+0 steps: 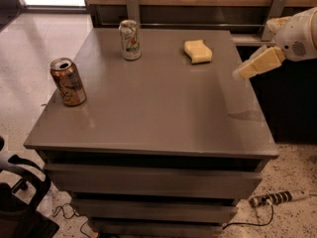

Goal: Move sponge near orange can

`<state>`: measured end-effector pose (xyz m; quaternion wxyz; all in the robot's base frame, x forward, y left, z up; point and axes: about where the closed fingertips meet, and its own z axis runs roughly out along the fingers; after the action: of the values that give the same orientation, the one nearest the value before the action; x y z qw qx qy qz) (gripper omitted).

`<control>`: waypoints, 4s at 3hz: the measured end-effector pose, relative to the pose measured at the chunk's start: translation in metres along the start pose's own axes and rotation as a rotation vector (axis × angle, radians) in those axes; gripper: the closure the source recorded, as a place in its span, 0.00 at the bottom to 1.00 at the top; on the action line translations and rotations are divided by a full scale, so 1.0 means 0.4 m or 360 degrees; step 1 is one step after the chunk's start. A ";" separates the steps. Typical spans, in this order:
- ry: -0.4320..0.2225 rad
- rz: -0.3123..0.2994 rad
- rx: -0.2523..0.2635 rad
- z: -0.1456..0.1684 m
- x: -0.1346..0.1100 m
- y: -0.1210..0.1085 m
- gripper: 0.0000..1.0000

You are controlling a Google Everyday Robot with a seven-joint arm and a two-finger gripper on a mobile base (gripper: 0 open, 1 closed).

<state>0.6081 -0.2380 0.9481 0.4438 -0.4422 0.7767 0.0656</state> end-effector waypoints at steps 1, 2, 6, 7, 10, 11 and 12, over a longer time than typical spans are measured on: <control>0.0000 0.0000 0.0000 0.000 0.000 0.000 0.00; -0.0049 0.0054 0.0018 0.049 -0.001 -0.037 0.00; -0.0354 0.0307 0.0111 0.364 0.031 -0.124 0.00; -0.0404 0.0348 0.0044 0.451 0.025 -0.131 0.00; -0.0475 0.0410 -0.0036 0.551 0.003 -0.175 0.00; -0.0423 0.0584 -0.0210 0.693 0.040 -0.148 0.00; -0.0415 0.0596 -0.0229 0.696 0.030 -0.147 0.00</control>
Offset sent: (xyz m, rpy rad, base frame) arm 0.0597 -0.0028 -0.0172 0.1089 -0.0262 -0.0609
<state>0.8250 -0.1433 0.7901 0.4879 -0.3086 0.7745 0.2586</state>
